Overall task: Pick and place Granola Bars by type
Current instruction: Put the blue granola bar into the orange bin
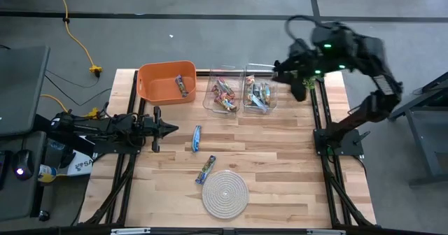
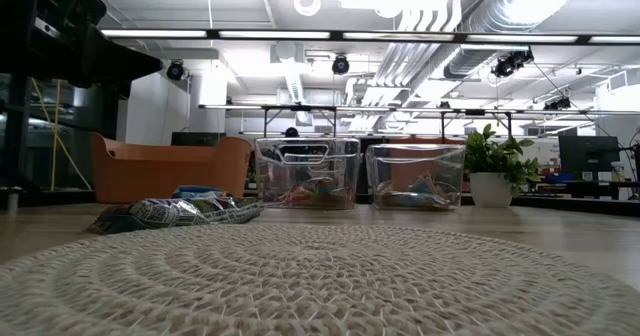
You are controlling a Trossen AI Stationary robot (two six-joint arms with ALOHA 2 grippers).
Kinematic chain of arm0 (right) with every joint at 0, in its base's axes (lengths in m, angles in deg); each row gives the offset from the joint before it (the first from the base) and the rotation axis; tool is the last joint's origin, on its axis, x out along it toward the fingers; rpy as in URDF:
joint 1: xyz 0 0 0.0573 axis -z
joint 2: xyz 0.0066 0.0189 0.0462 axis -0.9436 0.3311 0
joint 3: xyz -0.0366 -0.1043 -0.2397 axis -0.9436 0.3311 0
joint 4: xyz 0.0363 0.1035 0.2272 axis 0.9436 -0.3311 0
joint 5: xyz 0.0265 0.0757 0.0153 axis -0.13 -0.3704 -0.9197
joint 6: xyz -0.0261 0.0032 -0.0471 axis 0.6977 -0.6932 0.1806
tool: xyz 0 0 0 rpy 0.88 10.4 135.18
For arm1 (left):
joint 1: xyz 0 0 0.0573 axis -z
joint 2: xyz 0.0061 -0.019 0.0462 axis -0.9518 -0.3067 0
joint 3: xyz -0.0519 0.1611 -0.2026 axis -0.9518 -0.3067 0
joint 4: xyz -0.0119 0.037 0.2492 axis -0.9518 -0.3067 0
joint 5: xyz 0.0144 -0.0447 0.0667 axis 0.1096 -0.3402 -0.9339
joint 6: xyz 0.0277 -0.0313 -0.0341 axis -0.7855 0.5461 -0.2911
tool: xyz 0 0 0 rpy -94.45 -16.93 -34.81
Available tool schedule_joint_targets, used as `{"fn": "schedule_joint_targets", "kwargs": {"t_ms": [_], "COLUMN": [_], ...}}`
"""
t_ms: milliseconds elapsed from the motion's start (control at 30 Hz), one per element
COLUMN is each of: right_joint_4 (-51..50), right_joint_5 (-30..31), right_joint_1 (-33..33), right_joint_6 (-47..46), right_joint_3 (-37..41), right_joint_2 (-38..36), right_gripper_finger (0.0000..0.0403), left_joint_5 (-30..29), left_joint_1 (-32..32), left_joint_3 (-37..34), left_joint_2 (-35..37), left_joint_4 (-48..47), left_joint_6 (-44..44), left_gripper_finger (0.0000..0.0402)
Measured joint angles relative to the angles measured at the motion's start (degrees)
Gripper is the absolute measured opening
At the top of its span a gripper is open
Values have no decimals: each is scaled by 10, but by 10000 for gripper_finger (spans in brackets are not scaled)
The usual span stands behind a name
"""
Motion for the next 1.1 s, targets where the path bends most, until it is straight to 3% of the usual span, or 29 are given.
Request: {"fn": "schedule_joint_targets", "kwargs": {"t_ms": [233, 433, 533, 667, 1100], "right_joint_4": [-28, -32, -11, 67, 466], "right_joint_5": [46, 83, 89, 103, 107], "right_joint_1": [-26, -45, -58, -68, -69], "right_joint_6": [-4, -33, -33, -33, -81], "right_joint_3": [0, 3, 42, 161, 704], "right_joint_2": [-83, -137, -176, -261, -628], "right_gripper_finger": [12, 14, 3, 1, 0], "left_joint_5": [-1, -2, -2, -1, -1], "left_joint_1": [0, 0, 0, 0, 0], "left_joint_3": [0, 0, 0, 0, 0], "left_joint_2": [0, 0, 0, 0, 0], "left_joint_4": [0, 0, 0, 0, 21], "left_joint_6": [0, 0, 0, 0, 89], "left_gripper_finger": [0, 0, 0, 0, 0]}}
